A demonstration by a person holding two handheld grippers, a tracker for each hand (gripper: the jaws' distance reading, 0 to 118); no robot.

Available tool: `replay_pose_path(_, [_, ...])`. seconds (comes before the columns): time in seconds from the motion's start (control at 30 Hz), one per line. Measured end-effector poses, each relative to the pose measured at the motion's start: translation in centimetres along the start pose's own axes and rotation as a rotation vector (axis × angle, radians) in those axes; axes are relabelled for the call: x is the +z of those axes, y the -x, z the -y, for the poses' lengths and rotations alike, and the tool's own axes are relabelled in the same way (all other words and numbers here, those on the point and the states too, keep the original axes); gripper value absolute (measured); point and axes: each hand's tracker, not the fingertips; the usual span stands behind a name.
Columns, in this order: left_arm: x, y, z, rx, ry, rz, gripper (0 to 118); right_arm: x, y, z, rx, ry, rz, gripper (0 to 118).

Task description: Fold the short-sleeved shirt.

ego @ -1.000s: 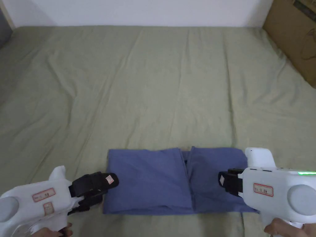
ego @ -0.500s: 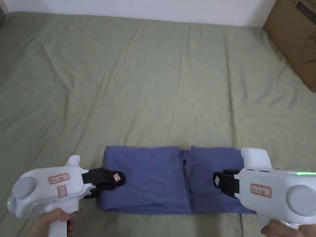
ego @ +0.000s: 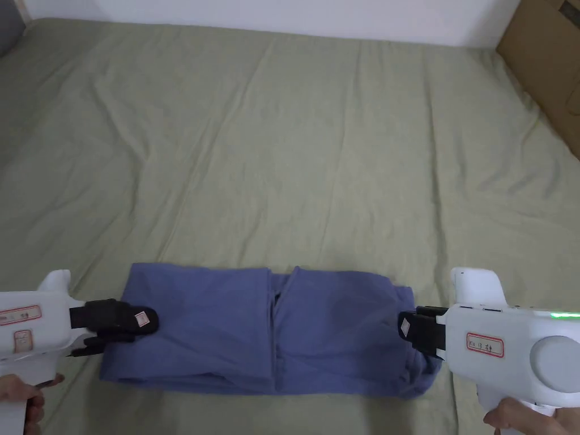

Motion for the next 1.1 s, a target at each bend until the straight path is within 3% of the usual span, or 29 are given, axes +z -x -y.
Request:
replay_pose_path(0.13, [-0.3,-2.2,1.4,-0.006,-0.014,-0.014,11,0.5,0.8,0.2,0.013,-0.090,-0.038,0])
replay_pose_path(0.3, [0.0,-2.9,0.6,-0.017,-0.017,-0.056,11,1.7,1.3,-0.2,0.087,-0.136,0.005,0])
replay_pose_path(0.47, [1.1,-8.7,0.4,-0.173,-0.038,-0.117,11,3.9,0.1,-0.2,0.026,-0.251,-0.055,0])
replay_pose_path(0.6, [0.4,-16.5,1.5,-0.312,-0.035,-0.131,11,5.9,-0.8,0.6,0.048,-0.363,-0.042,0])
replay_pose_path(0.77, [-4.4,-24.9,3.4,-0.473,0.023,-0.193,11,8.2,-2.5,2.1,0.073,-0.477,-0.008,0])
replay_pose_path(0.87, [-9.0,-29.3,6.4,-0.602,0.120,-0.155,11,10.0,-3.1,3.3,0.089,-0.582,0.030,0])
replay_pose_path(1.0, [-15.4,-31.0,9.2,-0.654,0.256,-0.147,11,11.8,-3.2,4.5,0.131,-0.662,0.083,0])
replay_pose_path(1.03, [-17.1,-31.1,9.9,-0.675,0.295,-0.140,13,12.1,-3.2,4.8,0.136,-0.671,0.084,0])
replay_pose_path(1.1, [-19.7,-30.8,10.9,-0.664,0.355,-0.162,35,12.3,-3.4,5.1,0.138,-0.663,0.090,0])
